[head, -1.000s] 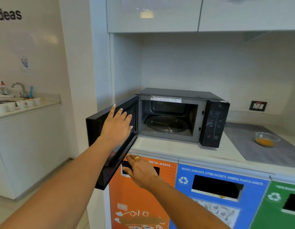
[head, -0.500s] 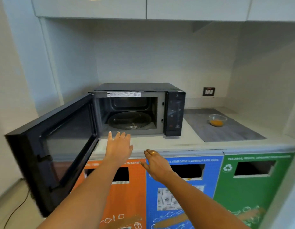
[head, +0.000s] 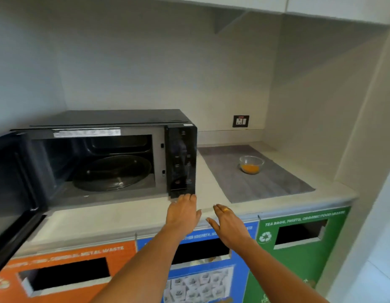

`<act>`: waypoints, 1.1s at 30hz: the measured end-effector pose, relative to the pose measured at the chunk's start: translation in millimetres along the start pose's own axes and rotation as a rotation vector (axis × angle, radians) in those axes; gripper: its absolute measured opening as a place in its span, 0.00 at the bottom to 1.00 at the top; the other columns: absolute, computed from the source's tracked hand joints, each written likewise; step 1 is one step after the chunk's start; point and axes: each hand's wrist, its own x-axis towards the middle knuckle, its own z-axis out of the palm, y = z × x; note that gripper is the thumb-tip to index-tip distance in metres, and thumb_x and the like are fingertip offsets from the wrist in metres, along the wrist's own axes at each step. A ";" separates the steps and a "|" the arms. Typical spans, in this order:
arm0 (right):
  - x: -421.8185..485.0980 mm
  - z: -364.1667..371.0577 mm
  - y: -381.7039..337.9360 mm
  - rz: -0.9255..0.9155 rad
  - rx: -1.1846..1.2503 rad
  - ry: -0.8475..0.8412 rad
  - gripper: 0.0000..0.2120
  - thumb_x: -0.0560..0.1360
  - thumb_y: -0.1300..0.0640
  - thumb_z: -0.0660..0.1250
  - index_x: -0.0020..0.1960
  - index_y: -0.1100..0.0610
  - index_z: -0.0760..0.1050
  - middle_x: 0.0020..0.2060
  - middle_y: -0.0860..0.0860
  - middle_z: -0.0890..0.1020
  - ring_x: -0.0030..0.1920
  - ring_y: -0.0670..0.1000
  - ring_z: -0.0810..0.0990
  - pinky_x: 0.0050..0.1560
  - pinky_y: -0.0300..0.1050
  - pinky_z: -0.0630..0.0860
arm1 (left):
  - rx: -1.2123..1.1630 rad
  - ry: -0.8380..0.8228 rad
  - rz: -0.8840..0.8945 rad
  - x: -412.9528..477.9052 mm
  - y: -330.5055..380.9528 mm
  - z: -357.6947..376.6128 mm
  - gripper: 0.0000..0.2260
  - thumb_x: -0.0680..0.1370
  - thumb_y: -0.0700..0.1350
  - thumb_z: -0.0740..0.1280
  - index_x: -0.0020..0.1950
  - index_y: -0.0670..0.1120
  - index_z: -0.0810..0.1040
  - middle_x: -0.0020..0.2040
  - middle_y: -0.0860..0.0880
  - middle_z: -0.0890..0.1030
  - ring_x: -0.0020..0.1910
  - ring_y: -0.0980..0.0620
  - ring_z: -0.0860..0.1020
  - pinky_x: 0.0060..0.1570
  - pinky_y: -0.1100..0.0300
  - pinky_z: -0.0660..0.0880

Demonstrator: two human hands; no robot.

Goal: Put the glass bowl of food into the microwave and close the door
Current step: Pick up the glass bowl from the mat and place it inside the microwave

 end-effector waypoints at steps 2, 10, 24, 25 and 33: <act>16.1 -5.6 27.4 0.024 0.009 0.007 0.28 0.78 0.45 0.52 0.73 0.59 0.55 0.73 0.55 0.61 0.73 0.52 0.58 0.71 0.45 0.60 | -0.015 -0.018 0.031 25.3 19.7 9.1 0.23 0.81 0.52 0.56 0.72 0.44 0.61 0.71 0.45 0.68 0.69 0.47 0.66 0.61 0.53 0.70; 86.6 -26.5 127.8 0.143 0.086 0.030 0.27 0.78 0.46 0.53 0.72 0.60 0.58 0.72 0.56 0.64 0.72 0.54 0.63 0.68 0.47 0.63 | -0.137 -0.087 0.043 130.9 86.8 44.8 0.24 0.79 0.55 0.57 0.72 0.45 0.62 0.70 0.45 0.69 0.67 0.47 0.69 0.62 0.53 0.71; 197.4 -47.1 255.5 0.391 0.531 0.159 0.27 0.75 0.52 0.63 0.69 0.65 0.62 0.68 0.61 0.70 0.68 0.59 0.68 0.65 0.46 0.66 | -0.680 -0.130 -0.162 291.9 153.7 108.7 0.34 0.75 0.58 0.65 0.75 0.44 0.58 0.74 0.45 0.65 0.73 0.47 0.65 0.70 0.53 0.65; 205.1 -46.8 262.0 0.408 0.573 0.178 0.27 0.74 0.54 0.65 0.68 0.66 0.63 0.66 0.61 0.72 0.66 0.59 0.70 0.63 0.46 0.68 | -0.740 -0.125 -0.196 301.5 154.4 112.4 0.35 0.74 0.58 0.66 0.75 0.44 0.58 0.74 0.44 0.65 0.72 0.46 0.65 0.70 0.52 0.65; 265.1 -35.1 297.1 0.417 0.806 0.239 0.34 0.63 0.55 0.77 0.65 0.60 0.68 0.64 0.60 0.74 0.64 0.58 0.73 0.58 0.47 0.71 | -1.047 -0.092 -0.288 358.9 148.1 132.0 0.42 0.69 0.52 0.74 0.76 0.43 0.56 0.75 0.42 0.63 0.73 0.46 0.64 0.70 0.55 0.64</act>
